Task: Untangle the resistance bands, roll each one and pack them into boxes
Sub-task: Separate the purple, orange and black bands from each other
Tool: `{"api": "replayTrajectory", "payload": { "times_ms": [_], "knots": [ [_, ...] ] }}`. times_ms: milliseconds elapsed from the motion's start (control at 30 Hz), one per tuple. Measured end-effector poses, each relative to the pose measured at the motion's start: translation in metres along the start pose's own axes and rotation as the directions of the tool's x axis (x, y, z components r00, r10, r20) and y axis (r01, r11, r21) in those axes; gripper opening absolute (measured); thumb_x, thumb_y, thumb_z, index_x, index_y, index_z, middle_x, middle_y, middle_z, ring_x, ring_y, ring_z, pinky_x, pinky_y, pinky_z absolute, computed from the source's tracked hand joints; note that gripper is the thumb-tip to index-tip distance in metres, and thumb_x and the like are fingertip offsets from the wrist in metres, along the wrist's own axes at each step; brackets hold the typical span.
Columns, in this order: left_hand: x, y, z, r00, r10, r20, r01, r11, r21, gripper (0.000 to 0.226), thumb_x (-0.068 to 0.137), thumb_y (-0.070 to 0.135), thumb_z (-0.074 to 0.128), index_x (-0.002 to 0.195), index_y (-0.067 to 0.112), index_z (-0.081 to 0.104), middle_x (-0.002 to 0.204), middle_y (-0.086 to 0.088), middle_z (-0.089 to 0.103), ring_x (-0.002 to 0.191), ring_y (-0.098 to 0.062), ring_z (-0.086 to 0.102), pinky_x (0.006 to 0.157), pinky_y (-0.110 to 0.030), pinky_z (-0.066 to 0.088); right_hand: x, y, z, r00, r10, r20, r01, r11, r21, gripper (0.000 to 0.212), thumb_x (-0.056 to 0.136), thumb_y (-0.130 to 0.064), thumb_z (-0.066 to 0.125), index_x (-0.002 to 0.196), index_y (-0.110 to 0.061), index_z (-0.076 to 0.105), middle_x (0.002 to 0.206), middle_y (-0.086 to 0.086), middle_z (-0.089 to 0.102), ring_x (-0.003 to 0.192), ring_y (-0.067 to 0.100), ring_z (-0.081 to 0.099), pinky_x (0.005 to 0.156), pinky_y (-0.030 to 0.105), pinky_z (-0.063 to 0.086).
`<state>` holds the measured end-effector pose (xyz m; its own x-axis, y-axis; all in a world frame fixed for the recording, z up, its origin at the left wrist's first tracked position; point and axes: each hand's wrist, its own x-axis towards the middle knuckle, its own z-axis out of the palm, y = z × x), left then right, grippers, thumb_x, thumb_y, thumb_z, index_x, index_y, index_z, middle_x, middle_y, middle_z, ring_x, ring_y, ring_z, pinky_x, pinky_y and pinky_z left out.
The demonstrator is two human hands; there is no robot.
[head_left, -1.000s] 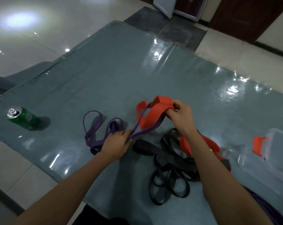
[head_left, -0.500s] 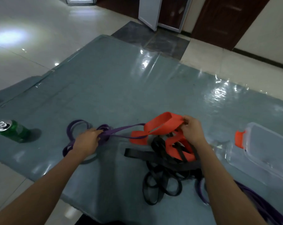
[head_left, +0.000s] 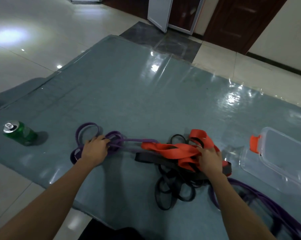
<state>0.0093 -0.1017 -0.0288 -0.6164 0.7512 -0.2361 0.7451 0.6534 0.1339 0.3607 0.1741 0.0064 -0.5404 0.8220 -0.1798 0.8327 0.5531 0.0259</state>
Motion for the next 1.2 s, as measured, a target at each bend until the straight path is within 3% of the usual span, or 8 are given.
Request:
{"api": "replayTrajectory", "payload": {
  "times_ms": [167, 300, 467, 567, 667, 900, 1067, 1200],
  "knots": [
    [-0.010, 0.020, 0.014, 0.994, 0.077, 0.076, -0.083, 0.993, 0.080, 0.039, 0.099, 0.035, 0.048, 0.134, 0.022, 0.055, 0.138, -0.003, 0.051, 0.120, -0.029, 0.054, 0.098, -0.045, 0.044, 0.004, -0.031, -0.008, 0.972, -0.216, -0.091, 0.210, 0.975, -0.075, 0.069, 0.066, -0.017, 0.063, 0.134, -0.008, 0.059, 0.114, 0.013, 0.069, 0.106, 0.036, 0.061, 0.099, 0.047, 0.040],
    [-0.023, 0.028, 0.027, 0.990, 0.071, 0.121, -0.083, 0.992, 0.095, 0.056, 0.091, 0.037, 0.054, 0.143, 0.020, 0.044, 0.145, -0.006, 0.045, 0.131, -0.034, 0.043, 0.105, -0.051, 0.040, 0.000, -0.064, -0.005, 0.918, -0.397, -0.017, 0.391, 0.910, -0.135, 0.079, 0.068, -0.029, 0.071, 0.140, -0.005, 0.051, 0.132, 0.016, 0.060, 0.123, 0.039, 0.054, 0.111, 0.052, 0.033],
    [-0.032, 0.028, 0.029, 0.993, 0.078, 0.083, -0.084, 0.994, 0.071, 0.070, 0.094, 0.040, 0.057, 0.154, 0.021, 0.027, 0.165, -0.012, 0.015, 0.151, -0.036, 0.016, 0.115, -0.055, 0.029, -0.011, -0.108, -0.004, 0.871, -0.489, -0.045, 0.477, 0.864, -0.157, 0.106, 0.064, -0.012, 0.067, 0.157, -0.003, 0.016, 0.162, 0.021, 0.020, 0.147, 0.039, 0.026, 0.120, 0.054, 0.022],
    [-0.038, 0.031, 0.028, 0.990, 0.123, 0.065, -0.125, 0.992, 0.028, 0.068, 0.098, 0.040, 0.052, 0.158, 0.026, 0.022, 0.165, -0.006, 0.018, 0.143, -0.033, 0.035, 0.112, -0.051, 0.036, -0.009, -0.135, -0.001, 0.761, -0.640, -0.105, 0.613, 0.762, -0.209, 0.104, 0.063, -0.009, 0.066, 0.157, -0.011, 0.023, 0.162, 0.019, 0.023, 0.147, 0.040, 0.027, 0.119, 0.055, 0.024],
    [-0.042, 0.033, 0.033, 0.982, 0.158, 0.104, -0.161, 0.987, 0.022, 0.059, 0.102, 0.038, 0.045, 0.157, 0.031, 0.022, 0.163, -0.003, 0.026, 0.138, -0.030, 0.042, 0.109, -0.045, 0.038, 0.000, -0.155, 0.007, 0.679, -0.734, 0.026, 0.716, 0.654, -0.243, 0.089, 0.080, -0.023, 0.065, 0.158, -0.024, 0.021, 0.165, 0.014, 0.016, 0.150, 0.037, 0.021, 0.119, 0.055, 0.019],
    [-0.047, 0.031, 0.039, 0.985, 0.139, 0.102, -0.139, 0.990, -0.005, 0.052, 0.106, 0.034, 0.039, 0.156, 0.035, 0.025, 0.165, -0.003, 0.021, 0.143, -0.030, 0.037, 0.110, -0.046, 0.038, 0.035, -0.171, 0.007, 0.688, -0.690, 0.226, 0.723, 0.619, -0.307, 0.070, 0.092, -0.025, 0.053, 0.155, -0.033, 0.022, 0.148, 0.002, 0.049, 0.129, 0.029, 0.049, 0.109, 0.057, 0.020],
    [-0.043, 0.030, 0.035, 0.990, 0.120, 0.074, -0.119, 0.993, -0.020, 0.051, 0.106, 0.033, 0.039, 0.155, 0.036, 0.029, 0.164, -0.001, 0.026, 0.142, -0.029, 0.038, 0.110, -0.044, 0.038, 0.029, -0.162, -0.003, 0.700, -0.712, -0.055, 0.713, 0.702, -0.003, 0.057, 0.072, -0.016, 0.061, 0.126, -0.034, 0.061, 0.112, -0.003, 0.072, 0.106, 0.024, 0.066, 0.088, 0.042, 0.034],
    [-0.038, 0.028, 0.019, 0.990, 0.125, 0.062, -0.123, 0.992, -0.042, 0.052, 0.104, 0.022, 0.040, 0.154, 0.034, 0.032, 0.159, 0.001, 0.036, 0.135, -0.028, 0.048, 0.101, -0.043, 0.046, 0.031, -0.157, -0.058, 0.744, -0.535, -0.400, 0.668, 0.618, 0.414, 0.035, 0.075, -0.013, 0.072, 0.106, -0.028, 0.069, 0.103, -0.006, 0.074, 0.096, 0.020, 0.068, 0.087, 0.039, 0.051]
  ]
}}
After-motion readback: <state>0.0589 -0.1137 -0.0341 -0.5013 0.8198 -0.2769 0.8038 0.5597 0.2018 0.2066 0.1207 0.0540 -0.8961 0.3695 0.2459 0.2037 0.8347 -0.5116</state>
